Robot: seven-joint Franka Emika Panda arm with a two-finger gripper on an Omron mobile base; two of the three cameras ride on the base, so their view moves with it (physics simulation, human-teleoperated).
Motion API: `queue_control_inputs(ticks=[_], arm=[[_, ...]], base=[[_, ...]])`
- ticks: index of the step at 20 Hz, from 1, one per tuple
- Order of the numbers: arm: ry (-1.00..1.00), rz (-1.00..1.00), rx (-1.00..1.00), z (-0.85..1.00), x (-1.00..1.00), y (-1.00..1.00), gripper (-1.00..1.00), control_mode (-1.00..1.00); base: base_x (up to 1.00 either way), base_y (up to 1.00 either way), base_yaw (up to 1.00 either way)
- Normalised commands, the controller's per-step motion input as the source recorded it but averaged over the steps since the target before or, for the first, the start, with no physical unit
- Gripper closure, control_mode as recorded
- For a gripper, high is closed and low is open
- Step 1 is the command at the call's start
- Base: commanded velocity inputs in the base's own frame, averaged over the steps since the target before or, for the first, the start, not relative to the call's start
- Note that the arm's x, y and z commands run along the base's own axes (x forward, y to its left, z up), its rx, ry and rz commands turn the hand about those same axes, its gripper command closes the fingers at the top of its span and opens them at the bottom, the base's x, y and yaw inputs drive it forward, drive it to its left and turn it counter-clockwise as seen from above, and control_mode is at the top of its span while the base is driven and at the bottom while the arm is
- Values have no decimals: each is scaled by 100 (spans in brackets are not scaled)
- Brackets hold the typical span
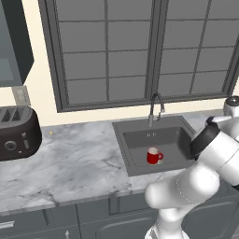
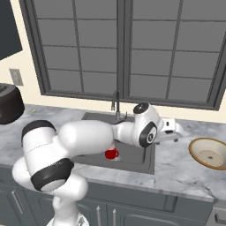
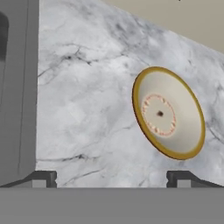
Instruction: Pick the mug and place it in the sink. Pick the bowl and place it in the open cabinet and then close the cabinet.
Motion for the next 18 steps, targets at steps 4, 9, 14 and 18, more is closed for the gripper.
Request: queue_control_inputs(ticks=[4, 9, 14, 18], arm=[[0, 0, 0, 0, 0, -54, -100, -100], [2, 2, 0, 0, 1, -39, -100, -100], [0, 2, 0, 0, 6, -27, -100, -100], [0, 3, 0, -1, 2, -23, -100, -100]], base=[[0, 0, 0], [0, 0, 0], [0, 0, 0], [0, 0, 0]])
